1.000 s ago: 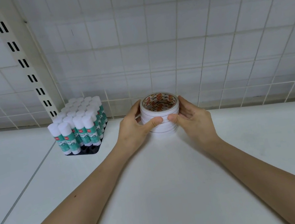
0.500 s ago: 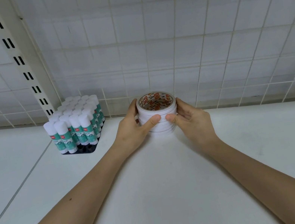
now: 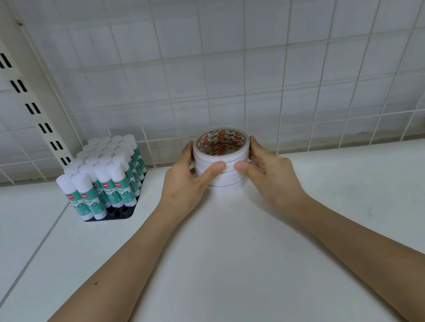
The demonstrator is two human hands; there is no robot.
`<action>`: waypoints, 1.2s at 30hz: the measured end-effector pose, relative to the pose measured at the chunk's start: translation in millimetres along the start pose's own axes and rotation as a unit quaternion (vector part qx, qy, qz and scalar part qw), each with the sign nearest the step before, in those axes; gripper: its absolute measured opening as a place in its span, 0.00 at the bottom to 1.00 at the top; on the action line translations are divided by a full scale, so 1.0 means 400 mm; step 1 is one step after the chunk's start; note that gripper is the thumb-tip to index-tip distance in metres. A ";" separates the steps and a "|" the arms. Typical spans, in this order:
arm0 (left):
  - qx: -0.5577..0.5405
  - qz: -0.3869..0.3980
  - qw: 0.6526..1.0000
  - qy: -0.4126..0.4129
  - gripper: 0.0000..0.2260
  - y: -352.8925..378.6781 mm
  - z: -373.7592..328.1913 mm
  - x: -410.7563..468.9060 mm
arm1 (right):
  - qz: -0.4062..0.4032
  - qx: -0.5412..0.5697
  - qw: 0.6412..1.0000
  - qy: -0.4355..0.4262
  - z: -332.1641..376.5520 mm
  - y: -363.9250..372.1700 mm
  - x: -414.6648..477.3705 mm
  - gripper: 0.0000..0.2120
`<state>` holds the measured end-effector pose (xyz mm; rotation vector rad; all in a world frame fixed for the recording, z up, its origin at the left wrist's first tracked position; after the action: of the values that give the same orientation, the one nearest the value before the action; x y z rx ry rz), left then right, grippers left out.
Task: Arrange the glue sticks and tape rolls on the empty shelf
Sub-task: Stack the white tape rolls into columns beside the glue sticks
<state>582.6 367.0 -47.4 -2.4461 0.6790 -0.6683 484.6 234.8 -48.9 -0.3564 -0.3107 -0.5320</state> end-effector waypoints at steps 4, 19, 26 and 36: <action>-0.021 0.002 1.000 -0.002 0.30 0.003 0.003 0.002 | -0.017 -0.028 0.999 -0.019 0.010 0.000 -0.001 0.23; -0.060 0.032 0.998 0.004 0.35 0.009 0.022 -0.006 | -0.016 -0.005 1.000 0.021 0.020 0.009 -0.016 0.22; -0.107 0.060 0.992 0.012 0.38 0.011 0.031 -0.001 | -0.019 0.043 0.999 0.023 0.015 0.012 -0.020 0.24; -0.087 0.012 0.996 -0.009 0.36 0.014 0.034 -0.001 | -0.031 0.022 0.999 0.021 0.003 0.015 -0.018 0.27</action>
<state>588.3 367.9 -61.0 -2.5954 0.7875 -0.5993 481.6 243.2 -52.0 -0.2936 -0.2930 -0.5927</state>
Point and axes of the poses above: each hand's wrist, its own x-axis towards the middle knuckle, its own y-axis out of the palm, z = x × y, the point moved 3 cm from there along x, towards the middle knuckle, and after that the axes turned 13 degrees about x, right-handed, at the moved point
